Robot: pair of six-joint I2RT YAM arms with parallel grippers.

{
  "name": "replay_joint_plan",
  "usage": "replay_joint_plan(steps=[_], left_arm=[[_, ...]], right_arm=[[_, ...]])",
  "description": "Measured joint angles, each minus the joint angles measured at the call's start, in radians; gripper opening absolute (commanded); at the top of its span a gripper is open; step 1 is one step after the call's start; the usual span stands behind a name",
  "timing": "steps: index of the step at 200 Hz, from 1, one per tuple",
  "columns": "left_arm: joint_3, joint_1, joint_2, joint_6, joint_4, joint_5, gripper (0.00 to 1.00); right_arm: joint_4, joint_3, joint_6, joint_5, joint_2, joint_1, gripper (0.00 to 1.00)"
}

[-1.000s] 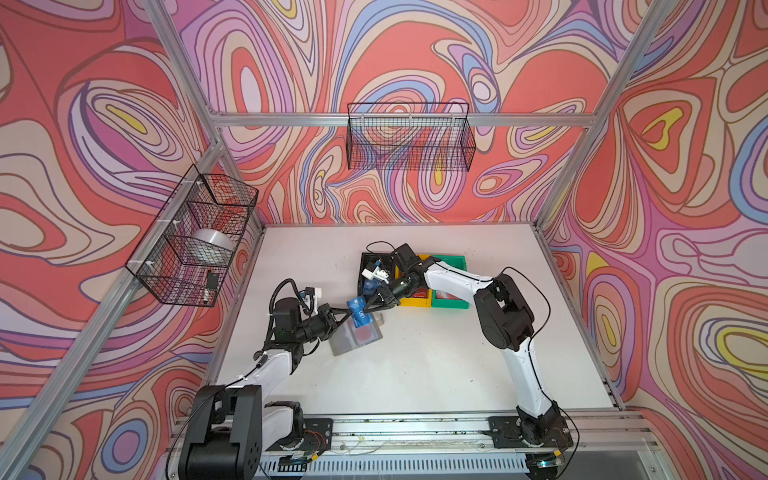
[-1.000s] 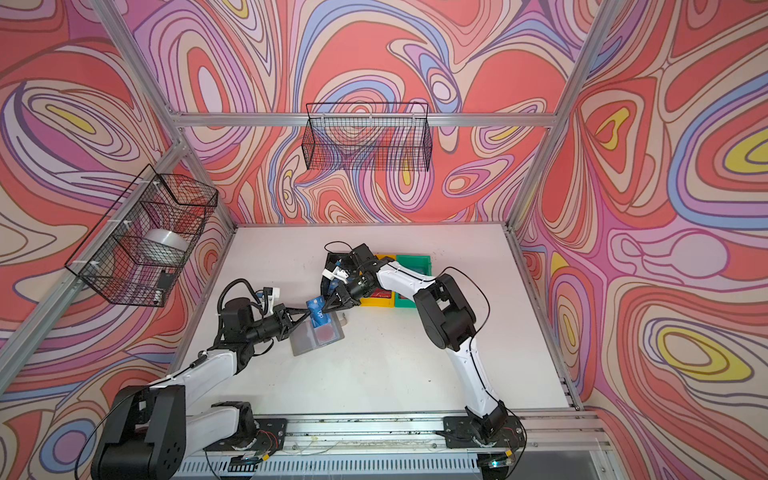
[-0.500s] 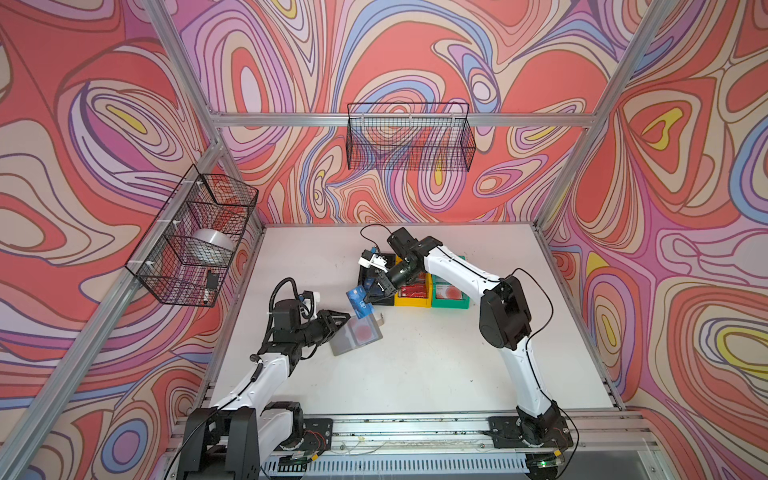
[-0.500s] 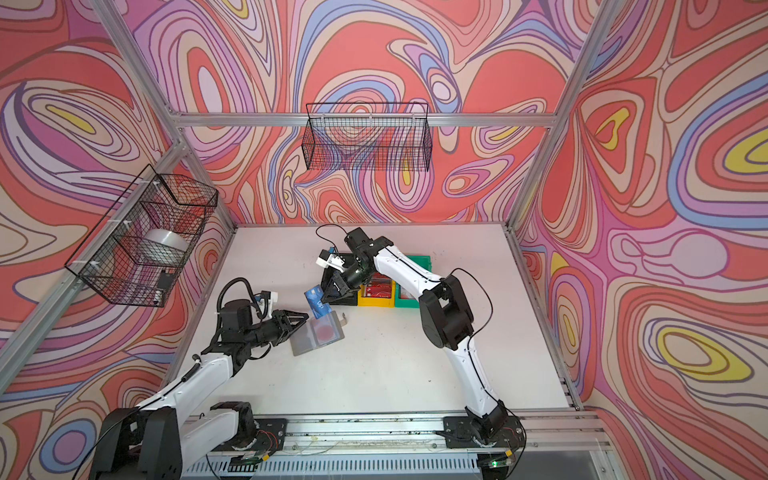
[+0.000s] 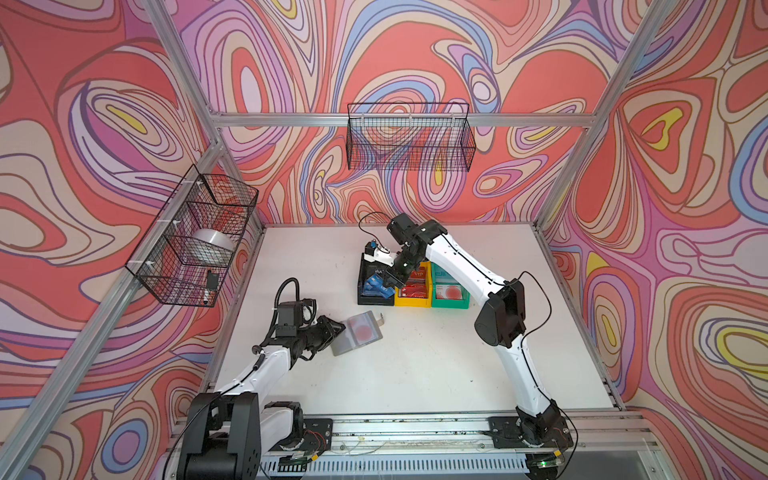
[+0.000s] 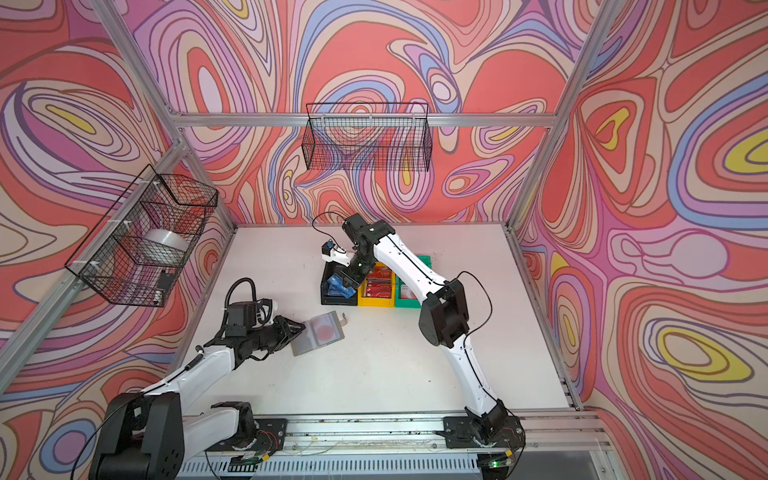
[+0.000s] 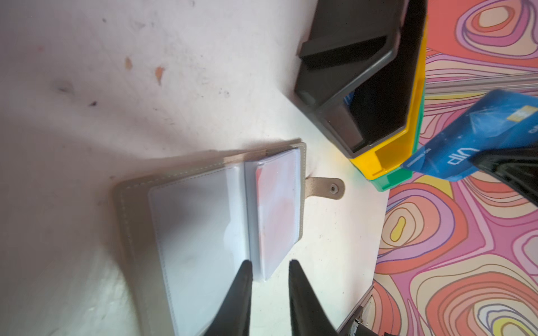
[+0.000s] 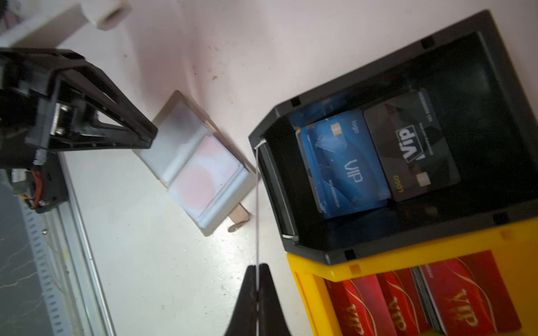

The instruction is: Take the credit cards out of the card holder

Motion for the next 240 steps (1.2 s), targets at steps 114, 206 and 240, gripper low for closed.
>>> replay_joint_plan(steps=[114,206,240], left_arm=[[-0.002,0.000,0.154,0.029,0.061,-0.026,0.22],[-0.002,0.000,0.194,0.040,0.118,-0.005,0.21],[-0.002,0.000,0.194,0.040,0.118,-0.005,0.21]], right_arm=[[0.096,0.017,-0.026,0.179,0.082,0.074,0.00],[0.131,0.015,-0.024,0.232,0.101,0.082,0.00],[0.132,-0.005,-0.023,0.248,0.075,0.082,0.00]])
